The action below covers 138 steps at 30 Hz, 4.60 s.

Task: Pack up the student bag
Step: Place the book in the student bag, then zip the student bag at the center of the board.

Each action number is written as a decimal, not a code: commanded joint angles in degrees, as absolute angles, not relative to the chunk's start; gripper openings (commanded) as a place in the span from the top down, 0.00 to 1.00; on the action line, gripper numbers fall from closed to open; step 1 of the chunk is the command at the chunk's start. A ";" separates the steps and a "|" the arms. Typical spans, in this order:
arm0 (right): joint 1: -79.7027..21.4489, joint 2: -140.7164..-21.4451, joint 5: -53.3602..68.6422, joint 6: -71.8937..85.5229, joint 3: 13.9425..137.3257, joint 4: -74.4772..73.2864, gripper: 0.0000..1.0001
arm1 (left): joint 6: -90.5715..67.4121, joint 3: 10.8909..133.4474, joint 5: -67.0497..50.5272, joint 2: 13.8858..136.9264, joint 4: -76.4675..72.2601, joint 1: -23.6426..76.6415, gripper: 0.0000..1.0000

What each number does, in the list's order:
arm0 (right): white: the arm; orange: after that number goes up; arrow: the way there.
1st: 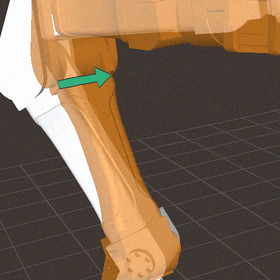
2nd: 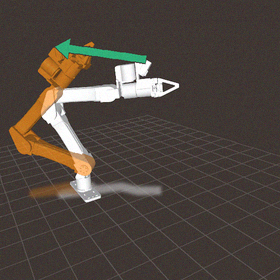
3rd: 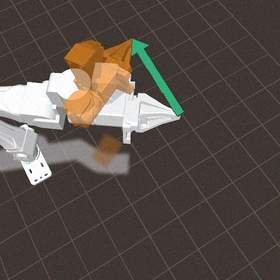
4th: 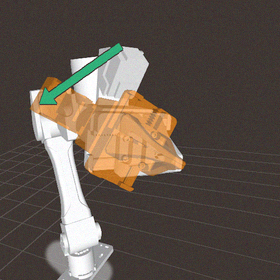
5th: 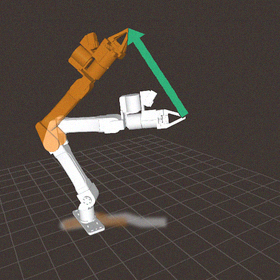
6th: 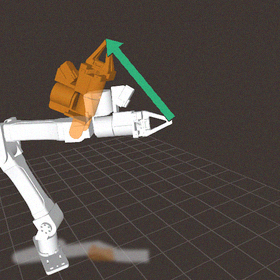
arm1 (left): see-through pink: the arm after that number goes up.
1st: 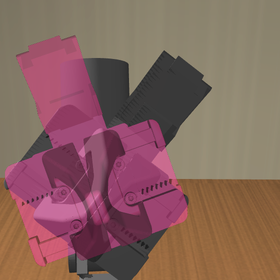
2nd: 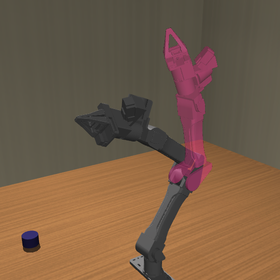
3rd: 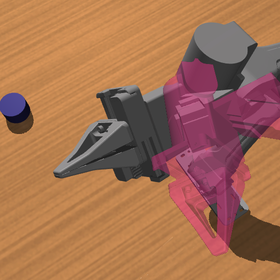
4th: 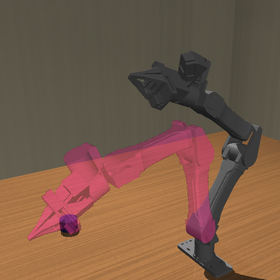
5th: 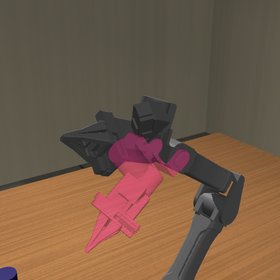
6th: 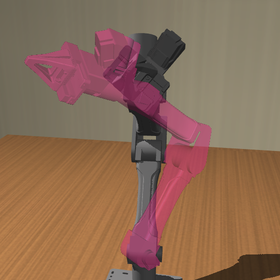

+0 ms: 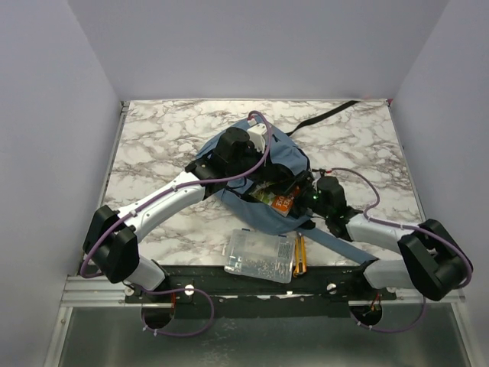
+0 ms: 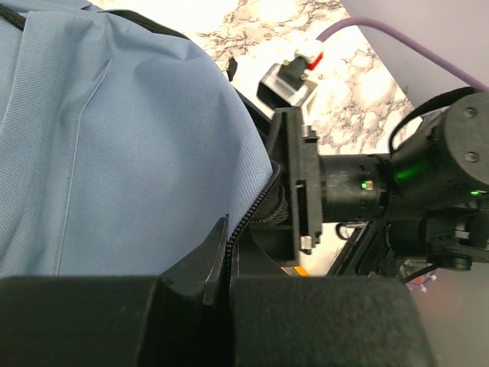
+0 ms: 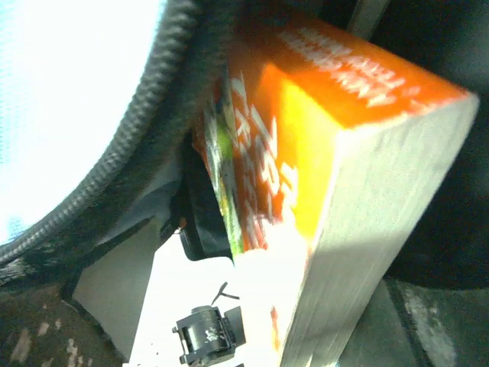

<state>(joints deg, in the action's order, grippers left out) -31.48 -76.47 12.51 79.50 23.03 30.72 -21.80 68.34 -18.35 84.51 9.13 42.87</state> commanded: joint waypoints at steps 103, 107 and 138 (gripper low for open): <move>-57.91 -93.95 -6.63 12.10 77.64 -20.92 0.22 | -56.57 33.83 -32.16 57.41 13.23 8.46 0.39; -58.45 -98.94 -7.57 11.38 80.51 -20.74 0.36 | -59.87 31.69 -34.36 59.64 9.56 7.58 0.41; -23.11 -86.71 -14.83 9.21 68.56 -41.32 0.48 | -42.63 53.87 -32.97 66.09 5.27 32.19 0.37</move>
<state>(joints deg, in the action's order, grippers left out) -22.92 -85.23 -14.11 11.49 67.29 -38.76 -44.73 50.06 -33.50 64.25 5.30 30.63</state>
